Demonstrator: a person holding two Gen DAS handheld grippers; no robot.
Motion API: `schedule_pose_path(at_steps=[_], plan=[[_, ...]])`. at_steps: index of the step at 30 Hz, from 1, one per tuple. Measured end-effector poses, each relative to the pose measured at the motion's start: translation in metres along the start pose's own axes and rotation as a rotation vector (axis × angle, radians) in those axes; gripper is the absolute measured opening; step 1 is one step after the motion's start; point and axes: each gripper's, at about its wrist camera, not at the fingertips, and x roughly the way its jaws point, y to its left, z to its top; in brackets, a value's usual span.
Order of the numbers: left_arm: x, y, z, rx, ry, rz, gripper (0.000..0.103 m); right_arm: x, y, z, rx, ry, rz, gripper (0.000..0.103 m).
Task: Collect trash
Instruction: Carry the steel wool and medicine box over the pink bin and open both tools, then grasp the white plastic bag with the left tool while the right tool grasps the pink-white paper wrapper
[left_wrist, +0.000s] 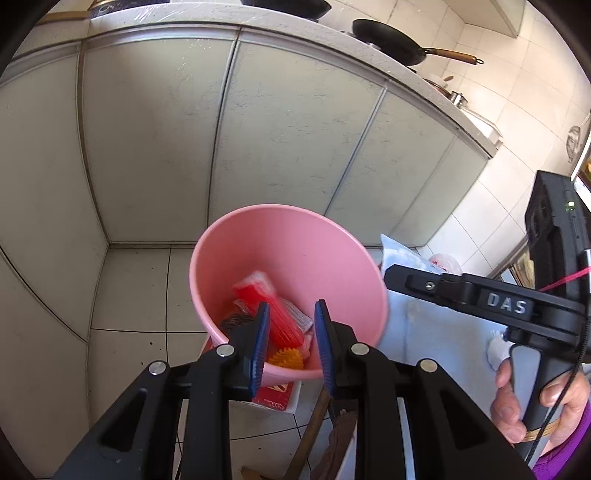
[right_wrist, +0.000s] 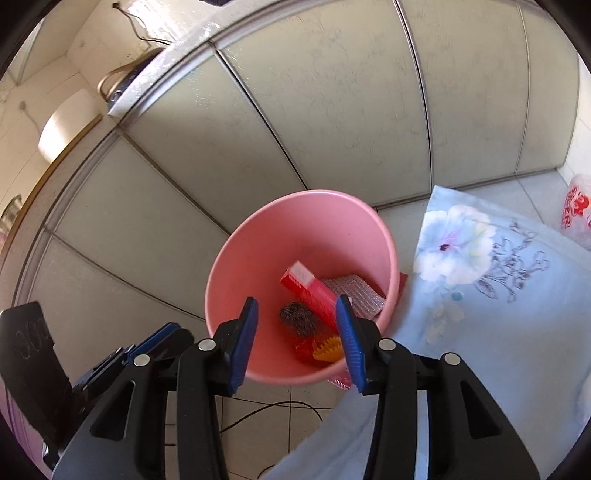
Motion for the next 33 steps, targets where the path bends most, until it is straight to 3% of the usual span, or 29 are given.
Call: schedule_pose_path(at_steps=[6, 11, 21, 27, 33], plan=[[-0.024, -0.021, -0.008, 0.029, -0.011, -0.050, 0.024, -0.049, -0.003, -0.027, -0.039, -0.040, -0.013, 0.045], [-0.043, -0.043, -0.018, 0.065, -0.020, -0.092, 0.033, -0.091, -0.010, -0.047, -0.041, -0.079, -0.040, 0.045], [-0.072, -0.087, -0.042, 0.120, -0.011, -0.194, 0.034, -0.169, -0.037, -0.113, -0.069, -0.148, -0.191, 0.045], [-0.074, -0.114, -0.060, 0.172, 0.020, -0.237, 0.034, -0.195, -0.061, -0.162, -0.035, -0.140, -0.254, 0.045], [-0.071, -0.135, -0.074, 0.206, 0.052, -0.256, 0.034, -0.195, -0.080, -0.212, 0.034, -0.074, -0.295, 0.045]])
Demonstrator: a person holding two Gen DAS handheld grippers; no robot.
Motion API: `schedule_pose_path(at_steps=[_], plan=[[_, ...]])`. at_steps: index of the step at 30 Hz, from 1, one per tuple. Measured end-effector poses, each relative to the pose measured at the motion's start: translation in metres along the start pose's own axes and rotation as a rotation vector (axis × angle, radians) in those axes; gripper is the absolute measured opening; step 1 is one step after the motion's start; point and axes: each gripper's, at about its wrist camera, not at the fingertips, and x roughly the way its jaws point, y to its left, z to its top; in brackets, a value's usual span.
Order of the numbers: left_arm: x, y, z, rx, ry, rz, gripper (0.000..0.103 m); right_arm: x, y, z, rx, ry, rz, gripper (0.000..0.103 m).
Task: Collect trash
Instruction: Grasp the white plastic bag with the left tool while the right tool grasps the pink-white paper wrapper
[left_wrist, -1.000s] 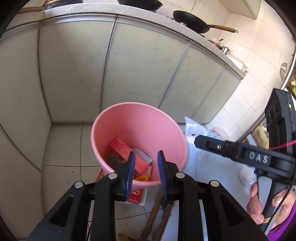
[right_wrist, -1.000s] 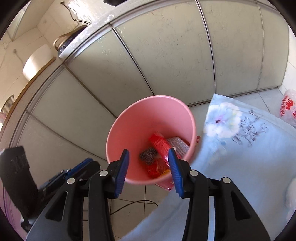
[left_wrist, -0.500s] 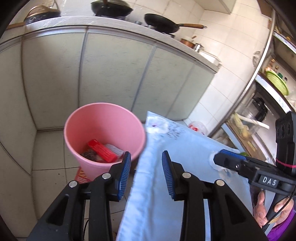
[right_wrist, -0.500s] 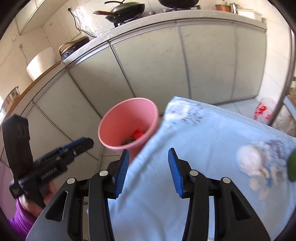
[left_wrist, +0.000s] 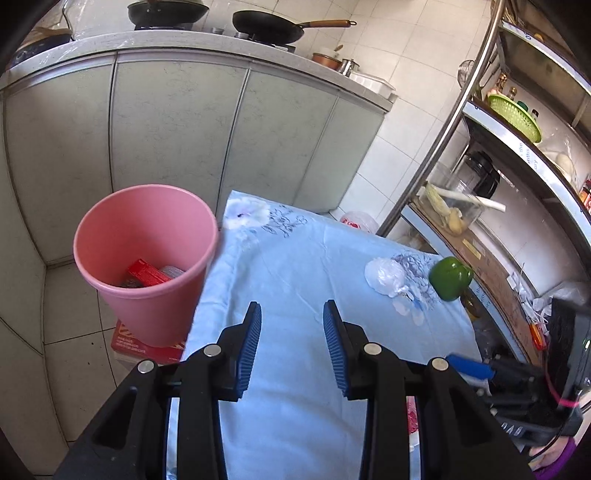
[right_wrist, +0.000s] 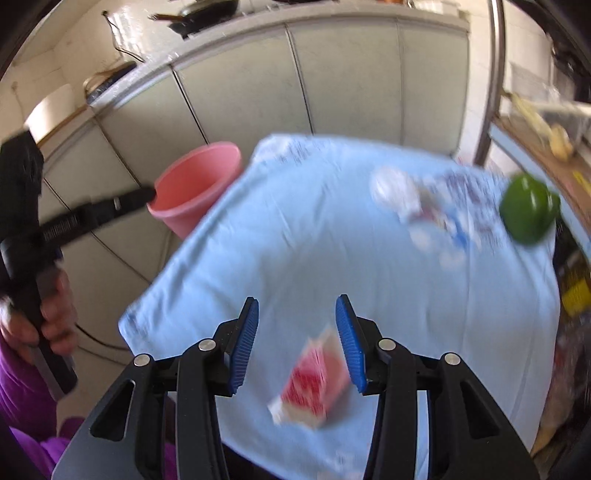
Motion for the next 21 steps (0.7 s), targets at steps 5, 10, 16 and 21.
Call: schedule_pose_path(at_steps=[5, 10, 16, 21], plan=[[0.000, -0.012, -0.011, 0.030, 0.008, -0.026, 0.034, 0.012, 0.001, -0.033, 0.008, 0.067, -0.030, 0.045], [0.001, -0.021, -0.021, 0.038, 0.025, -0.046, 0.034, 0.021, 0.012, -0.044, -0.014, 0.078, -0.087, 0.045], [0.005, -0.027, -0.034, 0.058, 0.045, -0.048, 0.034, 0.022, -0.005, -0.055, 0.018, 0.091, -0.137, 0.045], [0.009, -0.032, -0.034, 0.069, 0.049, -0.054, 0.034, 0.013, -0.024, -0.065, 0.033, 0.074, -0.138, 0.032]])
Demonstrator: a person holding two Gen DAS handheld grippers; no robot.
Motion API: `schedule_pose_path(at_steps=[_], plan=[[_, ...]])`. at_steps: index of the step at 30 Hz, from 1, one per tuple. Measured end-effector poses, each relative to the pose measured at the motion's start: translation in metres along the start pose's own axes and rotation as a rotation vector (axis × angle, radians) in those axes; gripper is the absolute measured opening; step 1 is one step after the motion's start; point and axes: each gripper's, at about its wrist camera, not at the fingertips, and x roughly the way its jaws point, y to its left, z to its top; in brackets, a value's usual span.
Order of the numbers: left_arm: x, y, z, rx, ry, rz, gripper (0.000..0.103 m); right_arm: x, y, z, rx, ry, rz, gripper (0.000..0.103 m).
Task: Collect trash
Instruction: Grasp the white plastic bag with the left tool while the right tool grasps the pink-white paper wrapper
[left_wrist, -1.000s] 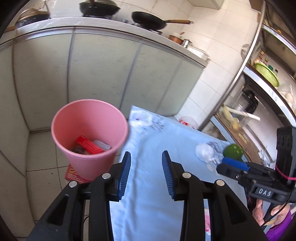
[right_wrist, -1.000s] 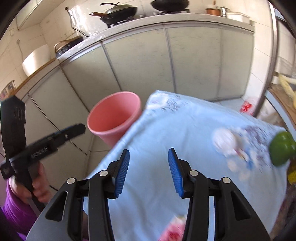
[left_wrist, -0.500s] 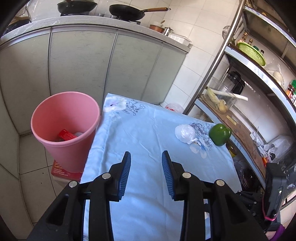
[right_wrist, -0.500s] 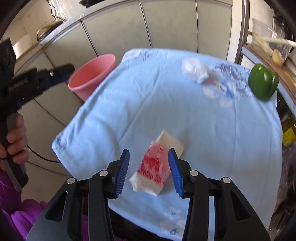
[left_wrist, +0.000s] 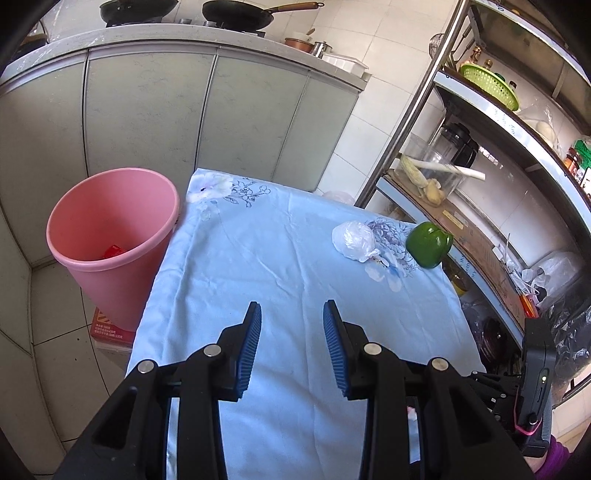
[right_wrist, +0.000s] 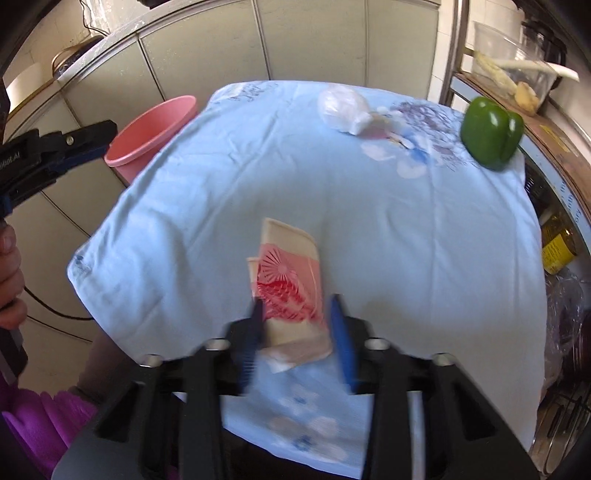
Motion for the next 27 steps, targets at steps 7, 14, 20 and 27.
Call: schedule_pose_path(at_steps=[7, 14, 20, 27], plan=[[0.020, -0.015, 0.007, 0.039, 0.019, -0.020, 0.034, -0.011, -0.028, -0.007, 0.050, -0.081, 0.000, 0.031], [0.064, -0.056, 0.032, 0.124, 0.059, -0.055, 0.034, -0.024, -0.071, 0.008, 0.132, -0.189, -0.042, 0.031], [0.124, -0.085, 0.067, 0.122, 0.120, -0.076, 0.034, -0.024, -0.098, 0.020, 0.178, -0.221, -0.043, 0.031], [0.187, -0.101, 0.100, 0.124, 0.167, -0.060, 0.034, -0.026, -0.120, 0.034, 0.220, -0.250, -0.037, 0.031]])
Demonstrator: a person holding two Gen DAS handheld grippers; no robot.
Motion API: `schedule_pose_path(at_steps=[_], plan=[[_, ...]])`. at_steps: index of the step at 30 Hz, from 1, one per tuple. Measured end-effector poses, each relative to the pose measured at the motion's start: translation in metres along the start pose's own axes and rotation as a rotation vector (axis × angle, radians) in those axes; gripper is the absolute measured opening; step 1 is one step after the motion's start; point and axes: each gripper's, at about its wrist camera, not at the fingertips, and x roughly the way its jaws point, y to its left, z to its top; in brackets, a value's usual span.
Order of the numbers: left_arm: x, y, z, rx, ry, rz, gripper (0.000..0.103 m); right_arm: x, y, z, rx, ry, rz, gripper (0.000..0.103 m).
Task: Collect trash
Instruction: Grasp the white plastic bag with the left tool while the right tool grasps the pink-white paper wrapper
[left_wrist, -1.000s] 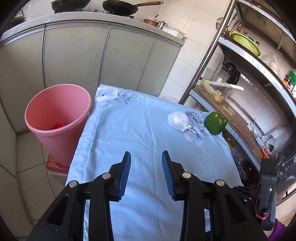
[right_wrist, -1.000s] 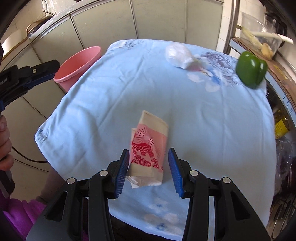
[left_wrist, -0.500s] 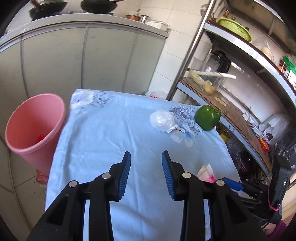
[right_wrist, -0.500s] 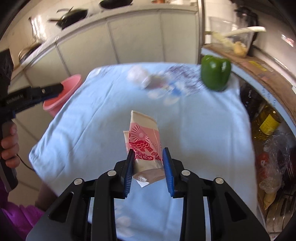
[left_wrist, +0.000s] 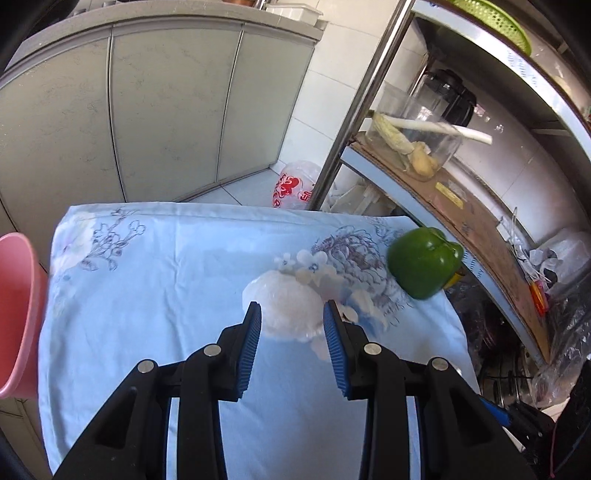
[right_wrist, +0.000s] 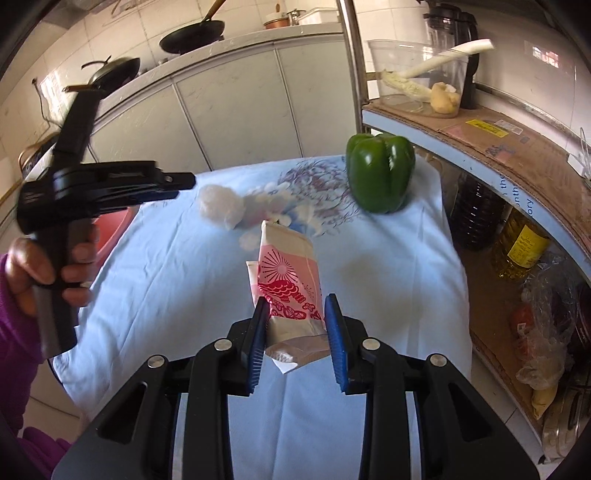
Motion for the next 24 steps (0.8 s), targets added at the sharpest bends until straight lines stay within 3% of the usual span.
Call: schedule_pose_path(at_steps=[8, 13, 18, 24], plan=[[0.049, 0.003, -0.001, -0.025, 0.070, 0.052, 0.035, 0.010, -0.011, 0.003, 0.018, 0.020, 0.018, 0.032], [0.051, 0.000, -0.011, -0.009, 0.037, 0.077, 0.036, 0.014, -0.019, 0.001, 0.042, 0.036, 0.023, 0.032], [0.040, 0.003, -0.019, 0.010, 0.011, 0.073, 0.009, 0.015, -0.019, 0.000, 0.052, 0.039, 0.031, 0.032], [-0.001, 0.005, -0.033, 0.028, -0.042, 0.043, 0.006, 0.006, -0.004, 0.000, 0.034, 0.018, 0.036, 0.032]])
